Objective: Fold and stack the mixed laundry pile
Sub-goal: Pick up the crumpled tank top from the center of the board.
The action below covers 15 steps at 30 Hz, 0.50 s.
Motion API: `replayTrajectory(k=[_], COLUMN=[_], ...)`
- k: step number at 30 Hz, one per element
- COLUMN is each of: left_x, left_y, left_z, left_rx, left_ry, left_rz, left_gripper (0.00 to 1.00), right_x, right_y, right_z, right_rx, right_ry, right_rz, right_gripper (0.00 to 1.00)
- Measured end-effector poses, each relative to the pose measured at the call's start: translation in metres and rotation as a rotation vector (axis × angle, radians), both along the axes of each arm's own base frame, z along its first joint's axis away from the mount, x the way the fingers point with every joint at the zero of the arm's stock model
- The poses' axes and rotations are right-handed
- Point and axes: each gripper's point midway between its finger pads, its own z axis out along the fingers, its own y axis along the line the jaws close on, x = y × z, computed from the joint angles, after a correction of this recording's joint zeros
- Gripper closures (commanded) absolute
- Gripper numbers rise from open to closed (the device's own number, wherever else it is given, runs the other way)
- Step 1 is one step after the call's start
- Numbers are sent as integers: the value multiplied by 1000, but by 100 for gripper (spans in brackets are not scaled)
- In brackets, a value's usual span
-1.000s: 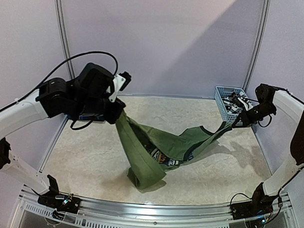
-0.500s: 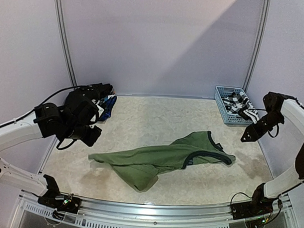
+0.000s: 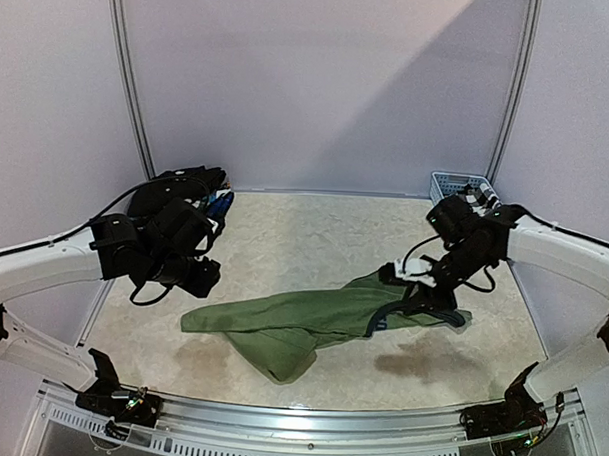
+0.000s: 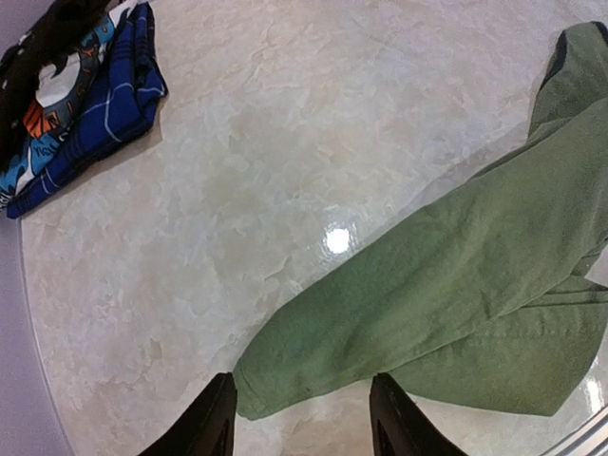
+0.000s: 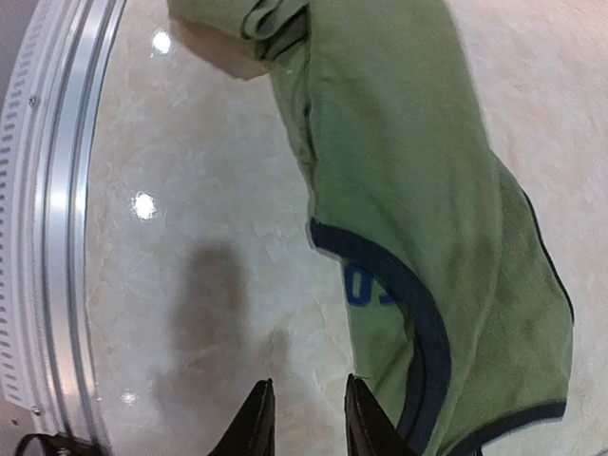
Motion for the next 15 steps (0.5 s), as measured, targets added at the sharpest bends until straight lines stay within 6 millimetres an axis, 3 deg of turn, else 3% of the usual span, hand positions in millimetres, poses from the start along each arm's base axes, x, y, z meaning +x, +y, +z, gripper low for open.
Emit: replayTrajectory(k=[4,7,15], left_x=[-8,-12,-17], left_y=[6,10,21], left_z=[-7,-7,-8], left_rx=[-39,-62,-81], left_ry=[18,19,22], left_rz=[34,53,91], left_gripper=[50,50,49], right_x=[-9,-9,1], right_y=[27,35,54], right_z=[-49,-71,-81], right_rx=[-103,-141,-119], right_ry=[-34,-62,-136], right_rz=[150,191,227], right_gripper=[74,74,73])
